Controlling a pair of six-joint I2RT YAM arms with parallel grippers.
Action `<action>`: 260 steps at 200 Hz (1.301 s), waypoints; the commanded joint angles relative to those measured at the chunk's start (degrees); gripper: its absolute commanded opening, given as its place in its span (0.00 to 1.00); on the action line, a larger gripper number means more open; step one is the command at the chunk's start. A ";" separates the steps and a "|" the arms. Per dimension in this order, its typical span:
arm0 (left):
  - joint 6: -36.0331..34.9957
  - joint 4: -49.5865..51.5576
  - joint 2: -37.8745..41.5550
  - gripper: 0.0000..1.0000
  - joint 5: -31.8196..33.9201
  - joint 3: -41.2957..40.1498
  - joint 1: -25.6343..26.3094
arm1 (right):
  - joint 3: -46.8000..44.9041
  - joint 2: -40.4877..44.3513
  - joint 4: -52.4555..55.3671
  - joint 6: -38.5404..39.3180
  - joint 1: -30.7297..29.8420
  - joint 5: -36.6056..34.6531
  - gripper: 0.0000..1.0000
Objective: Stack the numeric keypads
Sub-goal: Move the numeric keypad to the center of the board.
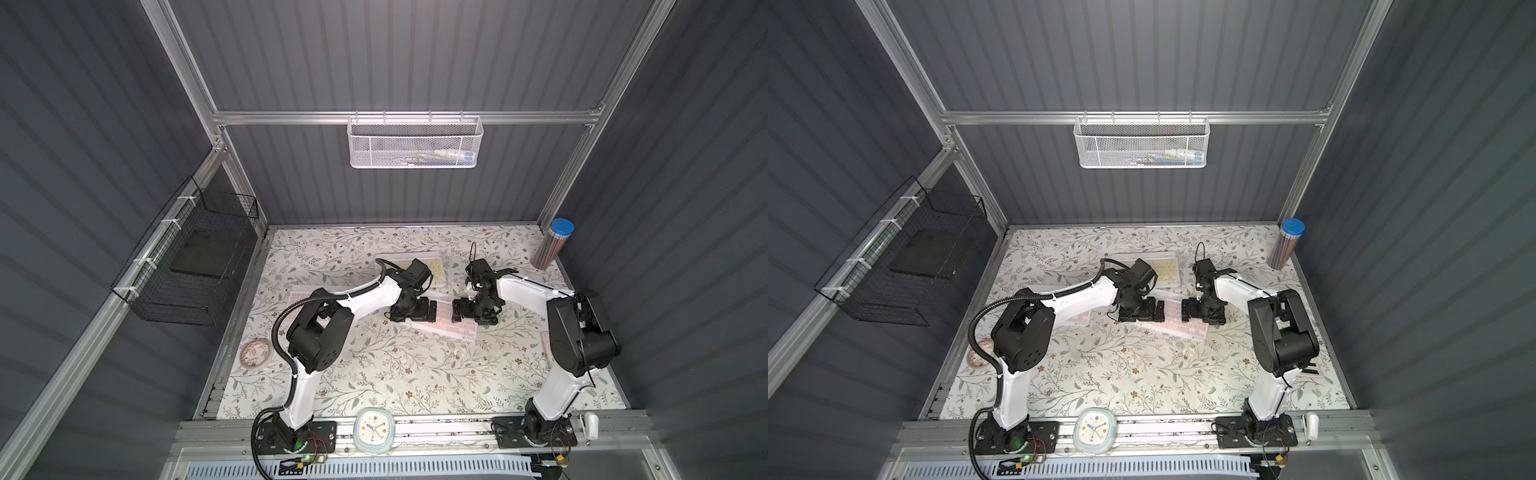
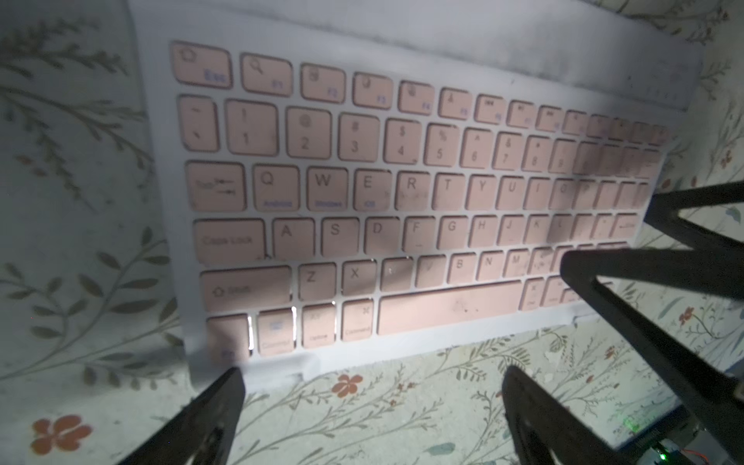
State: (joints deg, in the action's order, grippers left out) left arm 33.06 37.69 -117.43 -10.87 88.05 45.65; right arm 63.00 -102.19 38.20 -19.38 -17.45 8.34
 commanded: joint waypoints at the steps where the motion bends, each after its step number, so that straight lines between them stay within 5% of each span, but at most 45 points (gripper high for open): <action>1: 0.30 -0.53 1.66 0.99 -3.42 -1.59 0.86 | 0.61 -1.54 0.12 -3.73 -0.12 -2.88 0.92; 37: 0.91 -1.88 2.99 0.99 -5.44 -4.27 1.30 | 0.19 -1.65 -0.31 -5.55 -0.02 -5.37 0.93; 100: -3.72 4.04 2.66 1.00 9.75 3.03 0.32 | -0.19 1.32 -1.71 -6.47 0.04 -5.30 0.95; 178: -8.05 7.24 -9.62 1.00 10.97 15.15 -2.41 | -2.37 4.04 -2.18 -12.34 -0.03 -6.42 0.96; 260: -7.33 4.15 -10.18 1.00 5.90 12.12 -2.41 | -2.71 3.89 -3.12 -12.79 -0.21 -5.83 0.97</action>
State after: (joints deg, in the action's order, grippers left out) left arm 26.06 42.15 -127.79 -1.52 101.82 43.07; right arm 60.75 -98.41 35.27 -31.55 -17.45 2.61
